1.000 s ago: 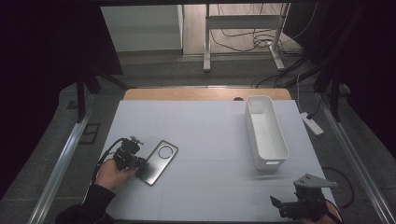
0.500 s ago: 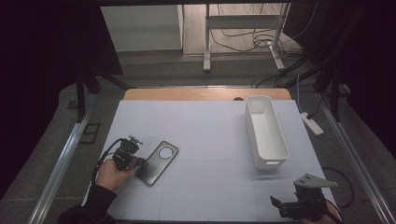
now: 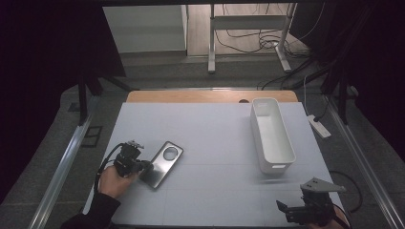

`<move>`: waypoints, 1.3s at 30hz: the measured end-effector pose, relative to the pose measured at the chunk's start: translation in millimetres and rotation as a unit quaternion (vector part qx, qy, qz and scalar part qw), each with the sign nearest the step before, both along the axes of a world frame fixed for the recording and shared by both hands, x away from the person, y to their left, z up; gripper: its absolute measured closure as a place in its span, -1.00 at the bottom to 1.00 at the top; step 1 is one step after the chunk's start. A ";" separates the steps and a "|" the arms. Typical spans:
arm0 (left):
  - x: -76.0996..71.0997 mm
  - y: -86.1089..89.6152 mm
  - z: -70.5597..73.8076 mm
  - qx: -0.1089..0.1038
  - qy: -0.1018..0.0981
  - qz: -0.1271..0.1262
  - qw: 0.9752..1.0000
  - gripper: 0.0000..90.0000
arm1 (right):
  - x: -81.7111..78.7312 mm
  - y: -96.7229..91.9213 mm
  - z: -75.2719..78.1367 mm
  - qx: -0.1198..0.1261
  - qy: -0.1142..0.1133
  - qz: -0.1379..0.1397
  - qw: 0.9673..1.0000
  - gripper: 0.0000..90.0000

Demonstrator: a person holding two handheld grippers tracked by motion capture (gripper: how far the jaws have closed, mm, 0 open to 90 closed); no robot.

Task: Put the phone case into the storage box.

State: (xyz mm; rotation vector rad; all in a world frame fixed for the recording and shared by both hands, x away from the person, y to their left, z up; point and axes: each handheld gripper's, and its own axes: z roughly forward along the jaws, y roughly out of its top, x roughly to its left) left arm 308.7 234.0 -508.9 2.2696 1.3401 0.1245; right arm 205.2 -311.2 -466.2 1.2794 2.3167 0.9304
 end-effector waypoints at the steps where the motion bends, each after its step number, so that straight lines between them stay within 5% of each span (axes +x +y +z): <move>1: 0.0 0.0 0.0 0.000 0.000 0.000 1.000 0.98 | 0.0 0.0 0.0 0.000 0.000 0.000 1.000 -1.00; 8: -14.1 -0.3 7.7 -0.025 -0.041 0.009 0.999 0.97 | -0.5 -0.3 0.5 0.004 -0.001 0.002 1.000 -1.00; 13: -28.9 -1.2 14.9 -0.063 -0.084 0.015 0.994 0.97 | -0.6 -0.7 0.6 0.007 -0.001 0.005 1.000 -1.00; 20: -49.4 -8.0 24.8 -0.088 -0.133 0.016 0.987 0.97 | -0.7 -1.2 0.8 0.010 -0.003 0.007 1.000 -1.00; 26: -63.1 -10.2 29.6 -0.108 -0.156 0.023 0.982 0.97 | -1.0 -2.3 1.1 0.017 -0.004 0.006 1.000 -1.00; 39: -84.9 -14.4 33.8 -0.130 -0.181 0.032 0.974 0.97 | -1.0 -2.1 1.0 0.016 -0.004 0.006 1.000 -1.00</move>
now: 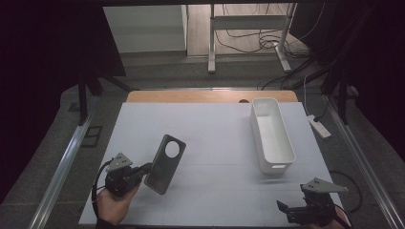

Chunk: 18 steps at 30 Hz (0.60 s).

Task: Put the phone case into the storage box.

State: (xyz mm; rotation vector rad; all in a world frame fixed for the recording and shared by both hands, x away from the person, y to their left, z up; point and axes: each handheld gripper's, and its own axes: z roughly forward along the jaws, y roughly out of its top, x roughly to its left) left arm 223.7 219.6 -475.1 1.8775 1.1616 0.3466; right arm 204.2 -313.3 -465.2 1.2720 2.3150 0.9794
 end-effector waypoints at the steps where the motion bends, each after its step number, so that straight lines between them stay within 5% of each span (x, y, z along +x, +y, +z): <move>1: -1.0 -1.5 -0.1 0.000 -0.002 -0.002 1.000 0.97 | 0.0 0.2 0.1 -0.002 0.001 0.001 1.000 -1.00; 8: 0.5 -7.3 0.3 0.000 -0.005 -0.011 1.000 0.97 | -0.3 0.9 0.3 -0.005 -0.001 0.002 1.000 -1.00; 18: 2.4 -19.0 2.2 0.001 -0.011 -0.025 1.000 0.97 | 4.4 6.2 7.1 0.037 -0.003 0.022 0.999 -1.00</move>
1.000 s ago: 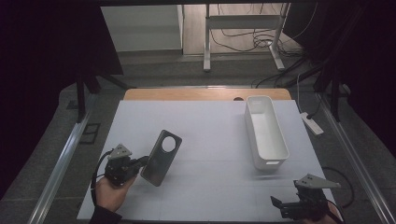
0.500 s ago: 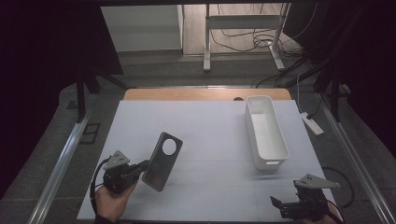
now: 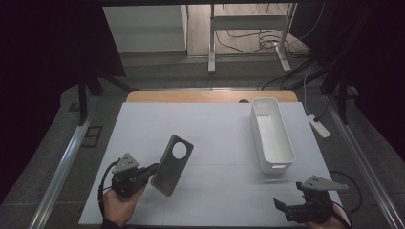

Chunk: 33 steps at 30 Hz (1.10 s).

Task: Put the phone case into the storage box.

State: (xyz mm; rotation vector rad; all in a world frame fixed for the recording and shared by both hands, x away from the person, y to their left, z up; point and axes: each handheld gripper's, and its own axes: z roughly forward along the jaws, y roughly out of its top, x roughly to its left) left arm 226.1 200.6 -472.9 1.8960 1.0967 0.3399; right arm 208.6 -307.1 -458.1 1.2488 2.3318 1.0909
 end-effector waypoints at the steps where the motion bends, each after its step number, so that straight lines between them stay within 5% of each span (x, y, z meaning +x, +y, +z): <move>1: 0.4 -1.3 -0.1 0.000 0.000 -0.002 1.000 0.97 | 1.6 0.9 1.2 0.008 0.000 0.005 1.000 -1.00; 13: 3.4 -15.8 -0.4 0.010 0.002 -0.019 1.000 0.97 | 20.0 10.2 10.7 0.064 0.007 0.037 0.997 -1.00; 33: 9.9 -32.0 3.5 0.015 -0.006 -0.033 0.999 0.97 | 46.3 36.6 22.4 0.097 0.037 0.070 0.992 -1.00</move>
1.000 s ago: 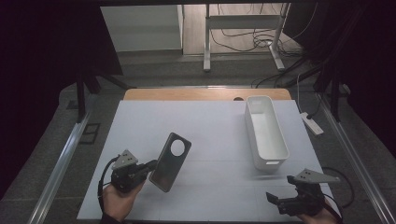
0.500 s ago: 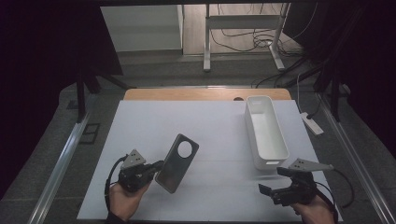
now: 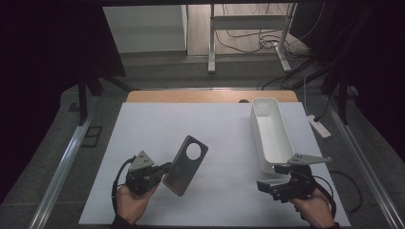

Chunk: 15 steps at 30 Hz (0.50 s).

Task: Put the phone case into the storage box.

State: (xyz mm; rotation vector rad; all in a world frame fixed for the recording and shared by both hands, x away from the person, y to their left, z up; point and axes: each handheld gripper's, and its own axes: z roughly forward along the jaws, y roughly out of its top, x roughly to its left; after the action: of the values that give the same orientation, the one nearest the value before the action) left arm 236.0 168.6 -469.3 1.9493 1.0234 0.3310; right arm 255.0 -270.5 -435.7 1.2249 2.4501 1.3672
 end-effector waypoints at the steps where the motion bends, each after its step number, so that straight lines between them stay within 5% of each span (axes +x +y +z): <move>1: 0.3 -0.9 0.0 0.001 0.000 -0.001 1.000 0.97 | 1.1 2.3 0.8 -0.001 0.001 0.003 1.000 -1.00; 6: 1.5 -4.9 0.5 0.004 -0.002 -0.003 1.000 0.97 | 5.6 10.4 2.3 0.019 0.004 0.014 1.000 -1.00; 15: 4.9 -11.7 1.2 0.008 -0.004 -0.008 1.000 0.97 | 10.9 22.0 0.3 0.016 0.006 0.021 1.000 -1.00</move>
State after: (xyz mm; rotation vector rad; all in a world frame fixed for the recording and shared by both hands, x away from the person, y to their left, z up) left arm 240.9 156.9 -468.1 1.9678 1.0026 0.3373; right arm 265.8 -248.5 -435.5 1.1983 2.4854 1.4197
